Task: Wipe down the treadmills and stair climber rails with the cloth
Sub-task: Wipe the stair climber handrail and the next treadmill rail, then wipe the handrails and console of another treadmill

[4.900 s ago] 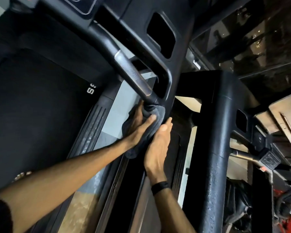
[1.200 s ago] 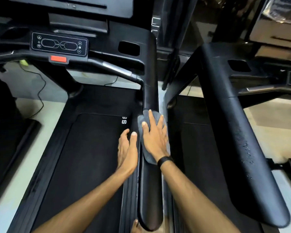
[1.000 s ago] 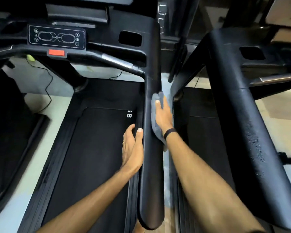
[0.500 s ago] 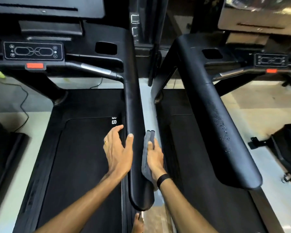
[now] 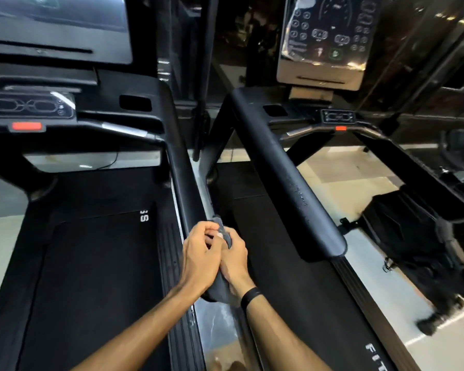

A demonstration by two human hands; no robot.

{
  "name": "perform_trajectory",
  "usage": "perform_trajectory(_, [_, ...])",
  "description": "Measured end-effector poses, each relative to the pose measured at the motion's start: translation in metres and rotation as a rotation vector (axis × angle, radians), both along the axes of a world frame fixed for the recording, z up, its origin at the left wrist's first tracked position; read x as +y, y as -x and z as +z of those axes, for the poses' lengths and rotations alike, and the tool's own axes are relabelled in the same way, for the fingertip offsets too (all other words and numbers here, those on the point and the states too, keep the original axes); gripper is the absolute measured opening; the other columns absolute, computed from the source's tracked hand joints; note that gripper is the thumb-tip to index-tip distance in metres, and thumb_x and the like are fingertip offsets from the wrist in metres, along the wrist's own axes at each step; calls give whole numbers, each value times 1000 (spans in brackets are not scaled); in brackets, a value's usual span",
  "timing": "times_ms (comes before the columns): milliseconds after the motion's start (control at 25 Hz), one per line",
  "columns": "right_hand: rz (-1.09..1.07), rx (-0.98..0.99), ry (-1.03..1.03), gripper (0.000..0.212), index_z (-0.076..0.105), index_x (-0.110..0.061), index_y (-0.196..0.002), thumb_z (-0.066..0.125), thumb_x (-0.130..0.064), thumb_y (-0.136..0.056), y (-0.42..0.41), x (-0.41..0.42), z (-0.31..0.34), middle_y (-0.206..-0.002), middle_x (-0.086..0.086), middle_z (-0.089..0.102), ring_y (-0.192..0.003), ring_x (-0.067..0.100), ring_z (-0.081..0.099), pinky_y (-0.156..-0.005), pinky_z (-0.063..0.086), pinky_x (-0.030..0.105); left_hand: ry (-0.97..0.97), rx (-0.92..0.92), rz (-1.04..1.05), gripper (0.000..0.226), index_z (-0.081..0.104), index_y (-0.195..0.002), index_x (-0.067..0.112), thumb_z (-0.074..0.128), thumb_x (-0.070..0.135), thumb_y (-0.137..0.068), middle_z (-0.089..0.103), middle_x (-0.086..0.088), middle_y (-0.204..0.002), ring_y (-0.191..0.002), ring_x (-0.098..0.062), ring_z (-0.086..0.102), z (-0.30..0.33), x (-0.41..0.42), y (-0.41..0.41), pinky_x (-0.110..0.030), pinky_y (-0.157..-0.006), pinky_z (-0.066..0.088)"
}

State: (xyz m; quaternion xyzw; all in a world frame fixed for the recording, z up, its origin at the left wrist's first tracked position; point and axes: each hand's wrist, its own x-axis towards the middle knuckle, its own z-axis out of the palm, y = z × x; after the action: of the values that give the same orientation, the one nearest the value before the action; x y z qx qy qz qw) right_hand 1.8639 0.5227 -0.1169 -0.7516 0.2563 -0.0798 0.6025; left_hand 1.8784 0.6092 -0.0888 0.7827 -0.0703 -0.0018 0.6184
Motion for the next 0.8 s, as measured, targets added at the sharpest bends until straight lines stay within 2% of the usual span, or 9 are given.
perform_trajectory(80, [-57, -64, -159, 17, 69, -14, -105, 57, -4, -97, 9, -17, 12, -99, 8, 73, -94, 19, 67, -86, 55, 36, -10, -70, 26, 22, 58, -97, 30, 64, 9, -91, 61, 10, -100, -88, -10, 60, 8, -7, 6, -23, -79, 49])
perform_trajectory(200, [-134, -141, -254, 16, 65, 1, -108, 62, -9, -97, 21, -52, 35, -94, 12, 68, -91, 22, 64, -81, 55, 32, 68, 7, -43, 22, 55, -96, 35, 65, 16, -93, 60, 11, -101, -80, -2, 59, 20, -28, 16, -10, -71, 46])
perform_trajectory(280, [-169, -212, -249, 18, 64, 1, -112, 56, -11, -101, 27, -75, 52, -97, 13, 67, -92, 24, 64, -80, 55, 29, 117, 125, -168, 11, 60, -96, 33, 65, 23, -95, 66, 6, -95, -81, -5, 64, 26, -50, 23, -15, -72, 52])
perform_trajectory(320, [-185, -241, -243, 19, 64, -1, -114, 54, -12, -102, 30, -85, 61, -100, 14, 68, -93, 24, 66, -82, 56, 30, 137, 181, -237, 4, 63, -98, 27, 65, 27, -95, 69, 0, -95, -85, -14, 68, 29, -63, 25, -27, -77, 57])
perform_trajectory(400, [-200, -295, -220, 19, 65, -10, -115, 50, -14, -104, 37, -107, 73, -104, 10, 72, -96, 19, 69, -87, 56, 32, 121, 190, -335, 23, 65, -98, 17, 68, 39, -91, 69, -9, -98, -86, -21, 68, 39, -91, 28, -37, -78, 56])
perform_trajectory(560, [-168, -319, -133, 25, 65, -15, -105, 42, -23, -108, 50, -178, 92, -93, -7, 68, -90, 5, 65, -86, 52, 26, 35, 139, -489, 56, 63, -99, 20, 76, 60, -62, 70, 2, -96, -86, -8, 67, 70, -153, 31, -23, -73, 50])
perform_trajectory(640, [-129, -337, -175, 27, 66, -21, -119, 43, -26, -108, 59, -233, 100, -116, -2, 70, -110, 9, 66, -99, 51, 32, -57, 92, -523, 60, 62, -106, 21, 81, 52, -58, 69, 5, -102, -93, -8, 67, 82, -198, 32, -27, -79, 54])
perform_trajectory(720, [-73, -311, -151, 34, 56, -24, -139, 46, -24, -107, 68, -297, 105, -136, 3, 63, -125, 15, 59, -109, 47, 40, -179, -5, -492, 51, 59, -111, 19, 84, 21, -66, 68, 3, -104, -96, -15, 65, 91, -254, 33, -34, -83, 55])
perform_trajectory(800, [-48, -272, -24, 47, 41, -24, -151, 46, -18, -105, 76, -367, 109, -134, 5, 63, -121, 17, 60, -104, 50, 45, -247, -100, -473, 41, 59, -103, 21, 72, 0, -71, 67, 3, -95, -88, -17, 64, 100, -314, 37, -35, -71, 54])
